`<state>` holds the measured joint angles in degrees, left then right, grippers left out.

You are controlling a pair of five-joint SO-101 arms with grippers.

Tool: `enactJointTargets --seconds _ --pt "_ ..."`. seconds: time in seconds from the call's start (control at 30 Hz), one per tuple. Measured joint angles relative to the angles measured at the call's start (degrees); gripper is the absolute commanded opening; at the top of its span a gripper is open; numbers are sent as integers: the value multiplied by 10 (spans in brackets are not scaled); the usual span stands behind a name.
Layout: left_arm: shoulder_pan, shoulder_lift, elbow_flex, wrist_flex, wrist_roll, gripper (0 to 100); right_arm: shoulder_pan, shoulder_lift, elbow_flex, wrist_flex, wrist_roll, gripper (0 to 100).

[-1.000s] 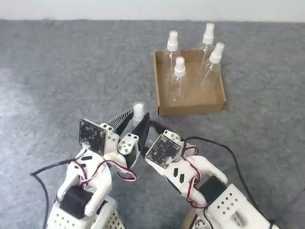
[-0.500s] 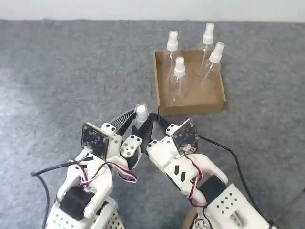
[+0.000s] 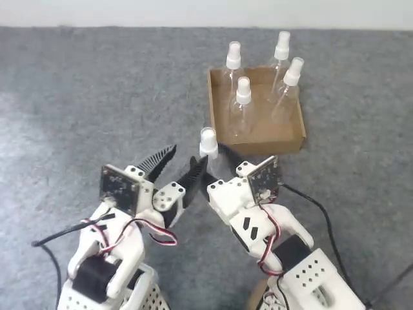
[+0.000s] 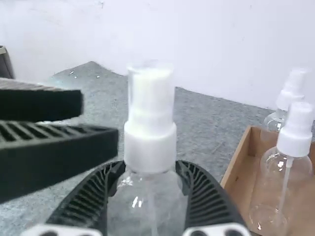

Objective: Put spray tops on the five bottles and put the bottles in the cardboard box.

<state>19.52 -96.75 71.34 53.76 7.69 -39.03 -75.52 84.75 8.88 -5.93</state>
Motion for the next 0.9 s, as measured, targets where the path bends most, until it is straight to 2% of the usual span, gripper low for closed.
enactJointTargets --seconds 0.13,0.27,0.4,0.5,0.67,0.8,0.9 --pt "-2 1 -24 7 0 270 4 -1 0 0 0 6" --pt "-42 1 -50 35 -1 274 7 -1 0 0 0 6" --pt "-105 1 -53 47 -1 273 54 -1 -10 11 -2 6" --pt "-119 1 -48 47 -1 275 98 -1 -60 68 -4 6" --pt "-121 1 -16 47 -11 278 107 28 -178 147 -4 6" --pt "-99 1 31 62 -50 336 107 141 -268 156 -4 6" --pt "-70 6 51 63 -54 346 76 250 -333 157 -4 6"
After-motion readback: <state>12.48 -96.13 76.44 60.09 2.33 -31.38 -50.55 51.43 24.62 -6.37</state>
